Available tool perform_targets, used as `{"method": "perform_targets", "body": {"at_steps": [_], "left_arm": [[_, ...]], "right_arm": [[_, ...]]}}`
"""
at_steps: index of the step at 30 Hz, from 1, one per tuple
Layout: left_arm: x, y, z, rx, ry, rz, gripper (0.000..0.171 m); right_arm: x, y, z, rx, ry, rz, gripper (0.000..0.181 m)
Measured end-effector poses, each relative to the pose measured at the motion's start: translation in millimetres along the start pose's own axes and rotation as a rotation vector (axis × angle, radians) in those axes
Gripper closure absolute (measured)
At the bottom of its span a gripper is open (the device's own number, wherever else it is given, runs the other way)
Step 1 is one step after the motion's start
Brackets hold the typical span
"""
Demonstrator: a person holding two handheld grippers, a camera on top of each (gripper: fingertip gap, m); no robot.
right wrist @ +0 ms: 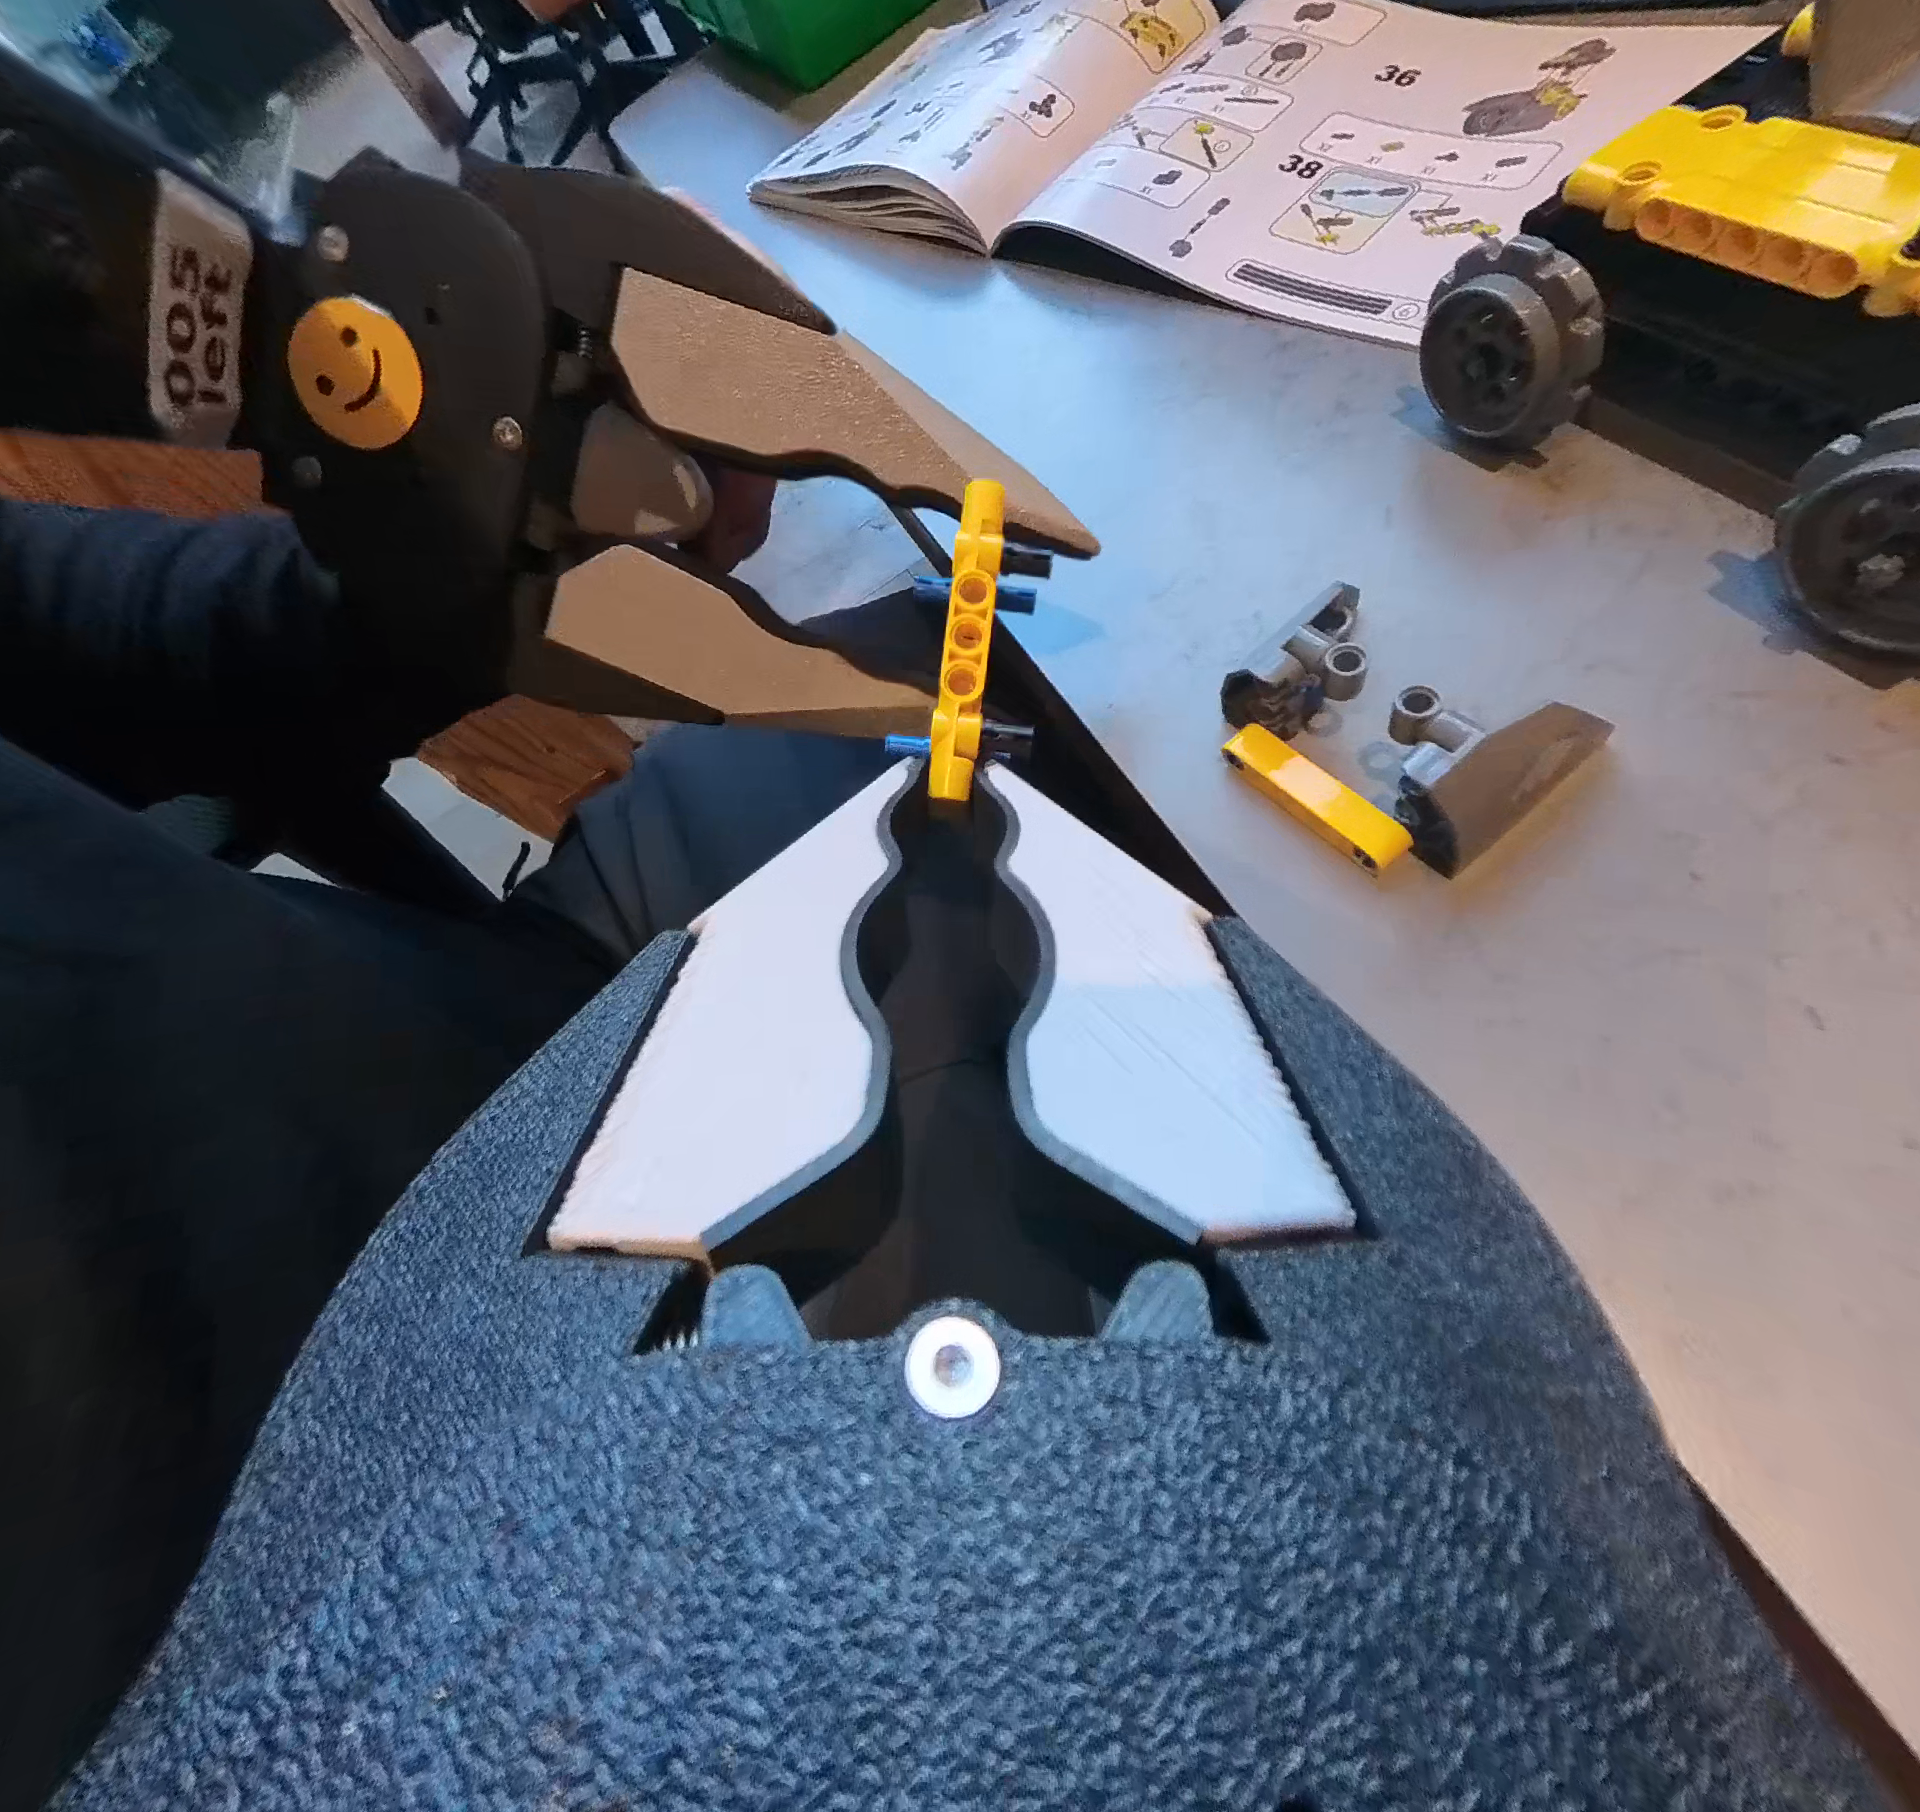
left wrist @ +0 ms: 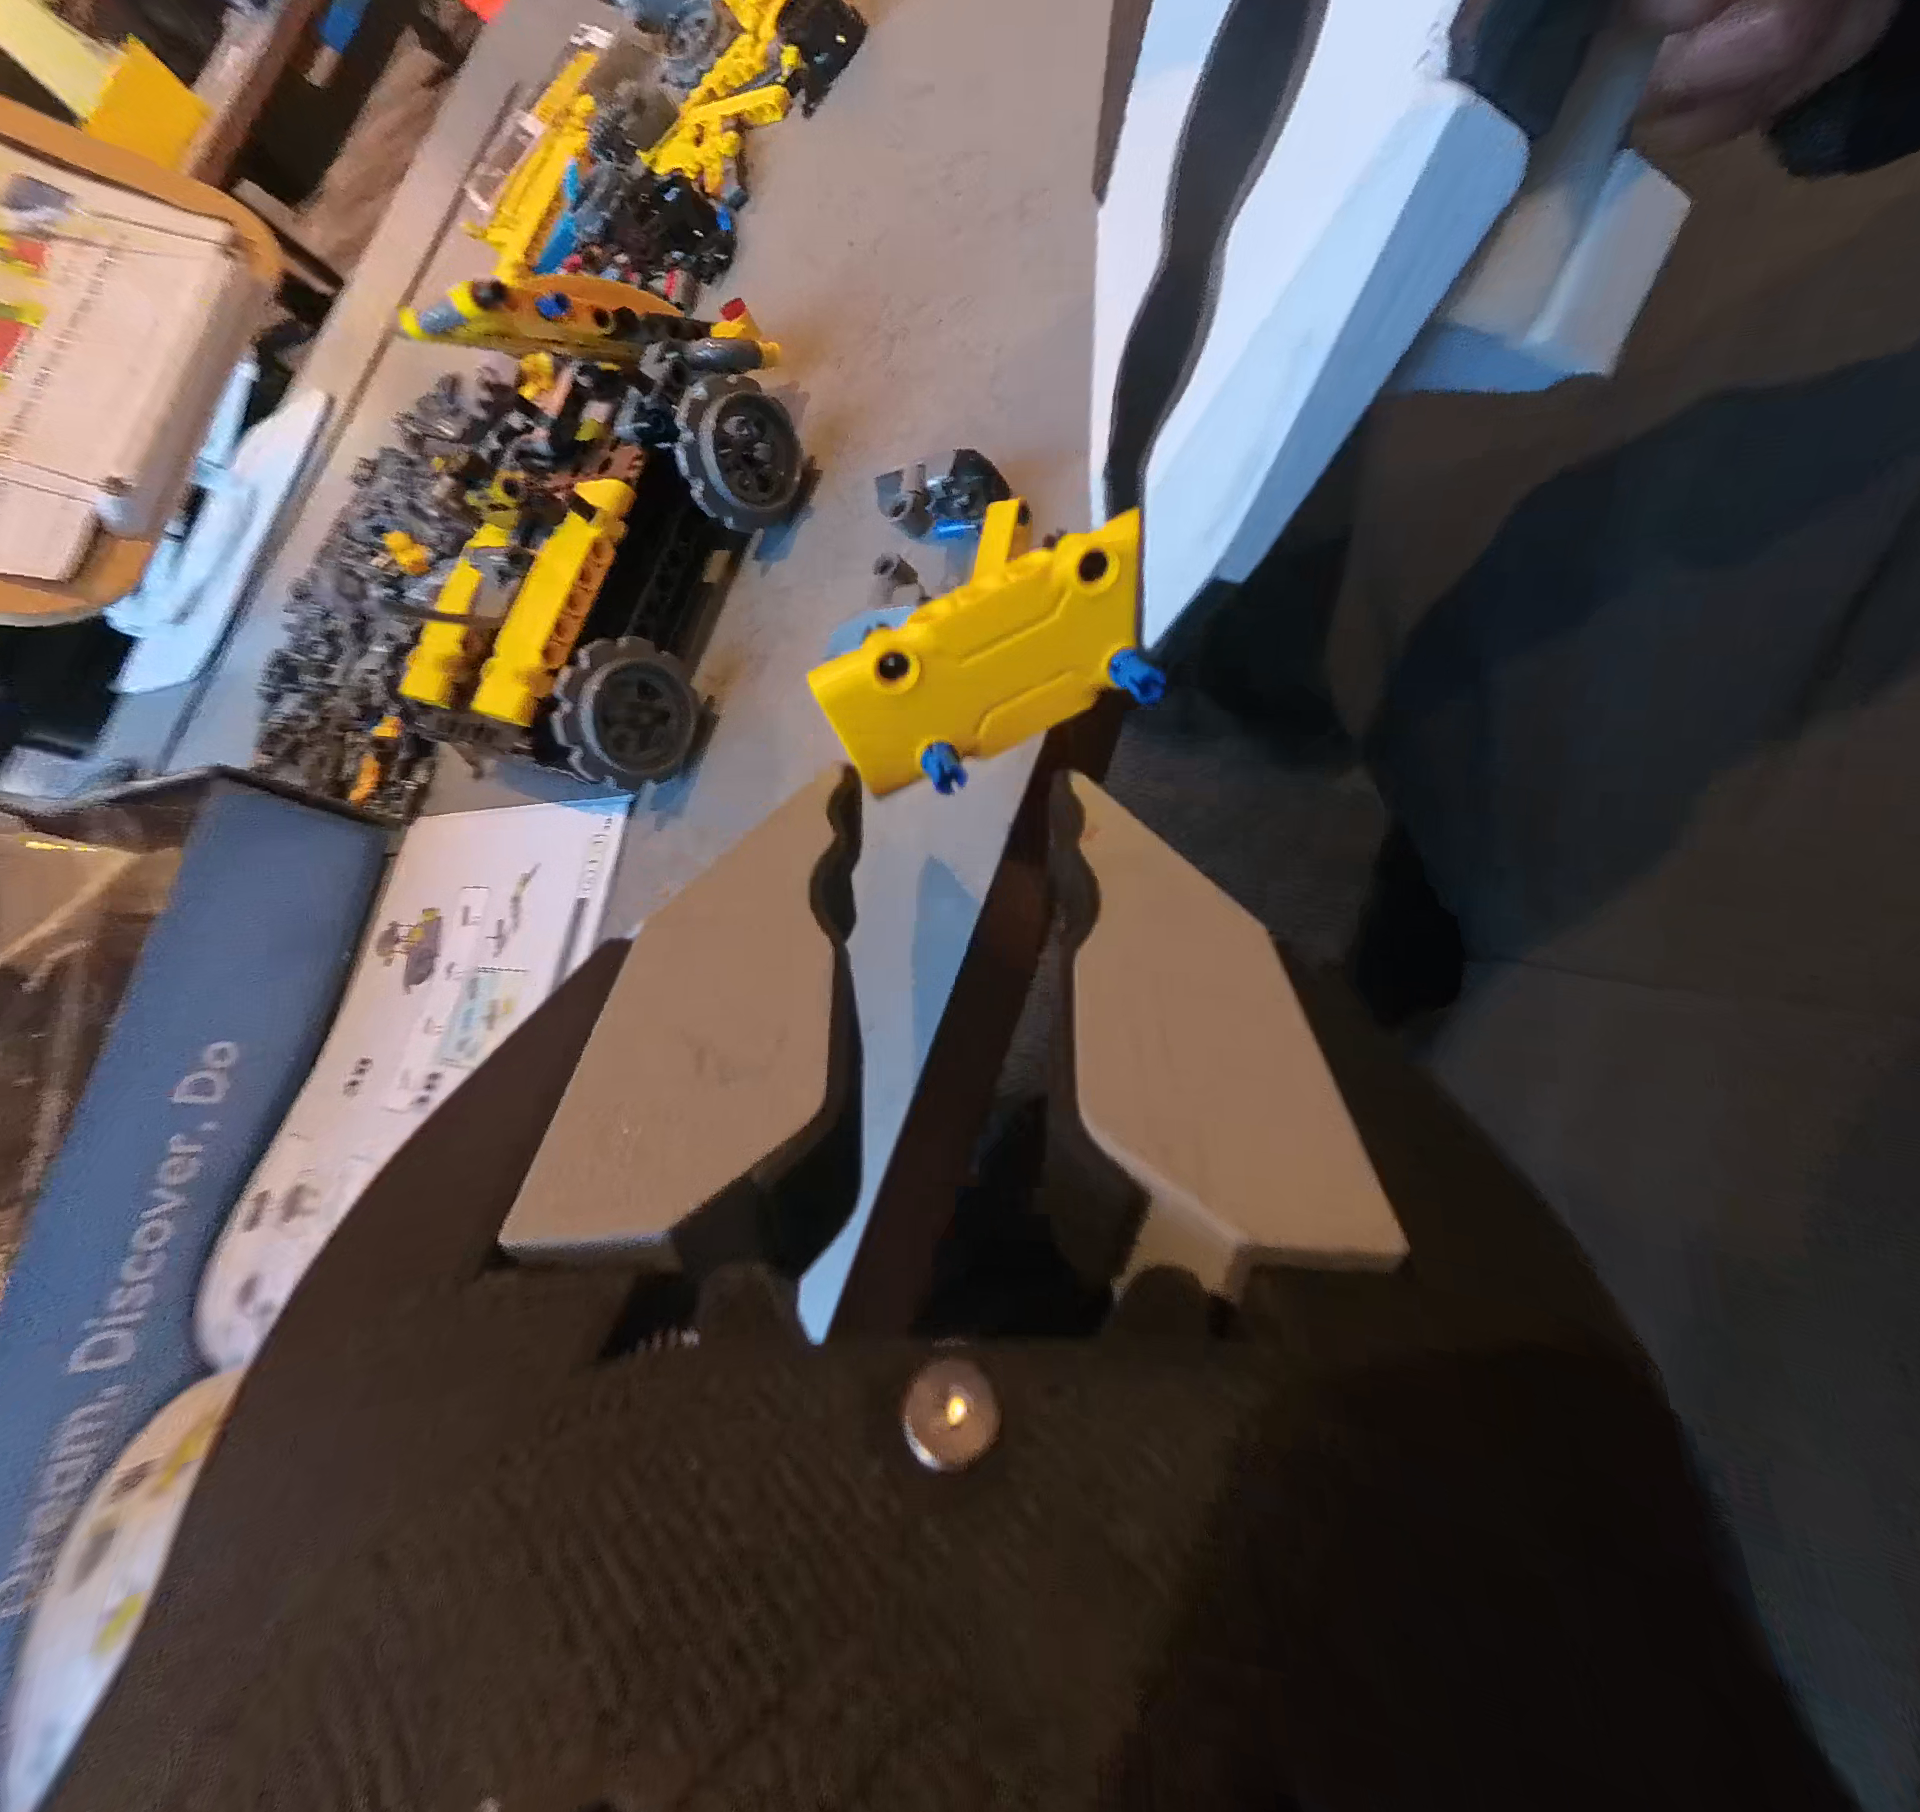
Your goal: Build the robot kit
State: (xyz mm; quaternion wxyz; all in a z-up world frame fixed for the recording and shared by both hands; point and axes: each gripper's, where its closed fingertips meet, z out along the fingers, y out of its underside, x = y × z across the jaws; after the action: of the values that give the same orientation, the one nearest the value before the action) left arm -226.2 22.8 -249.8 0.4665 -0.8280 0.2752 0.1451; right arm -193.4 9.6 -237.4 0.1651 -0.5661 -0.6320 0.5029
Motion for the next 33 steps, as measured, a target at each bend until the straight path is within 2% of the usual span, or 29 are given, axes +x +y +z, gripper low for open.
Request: {"method": "perform_targets", "body": {"at_steps": [3,6,8,10,14,20,24,29,33], "left_arm": [[0.9,0.9,-5.3,0.037,0.103,-0.139,0.124],[-9.9,-5.1,-15.2,0.117,0.162,-0.288,0.125],[-11.9,-13.8,-22.8,0.183,0.216,-0.337,0.134],[-10.9,-20.2,-27.0,0.227,0.242,-0.341,0.137],[7.3,-23.1,-26.5,0.222,0.341,-0.323,0.135],[9.7,-17.3,-25.4,0.219,0.355,-0.309,0.151],[6.2,-18.5,-28.5,0.241,0.362,-0.341,0.148],[7.2,-16.8,-25.1,0.227,0.314,-0.288,0.151],[9.5,-15.7,-26.0,0.229,0.338,-0.279,0.152]], "right_arm": [[0.6,-0.2,-4.1,0.011,0.005,-0.003,0.173],[1.7,3.4,-6.1,0.0,0.024,-0.022,0.172],[2.5,5.9,-6.6,-0.007,0.036,-0.03,0.172],[2.1,6.0,-7.1,-0.001,0.034,-0.024,0.172],[-1.0,4.5,-7.4,0.008,0.023,-0.015,0.172],[-9.9,7.3,-4.2,-0.019,0.009,-0.044,0.172],[-12.4,5.7,-3.9,-0.014,0.0,-0.035,0.172],[-10.9,5.5,-3.2,-0.001,-0.002,0.01,0.172],[-12.2,8.2,-1.8,0.016,-0.01,0.044,0.173]]}}
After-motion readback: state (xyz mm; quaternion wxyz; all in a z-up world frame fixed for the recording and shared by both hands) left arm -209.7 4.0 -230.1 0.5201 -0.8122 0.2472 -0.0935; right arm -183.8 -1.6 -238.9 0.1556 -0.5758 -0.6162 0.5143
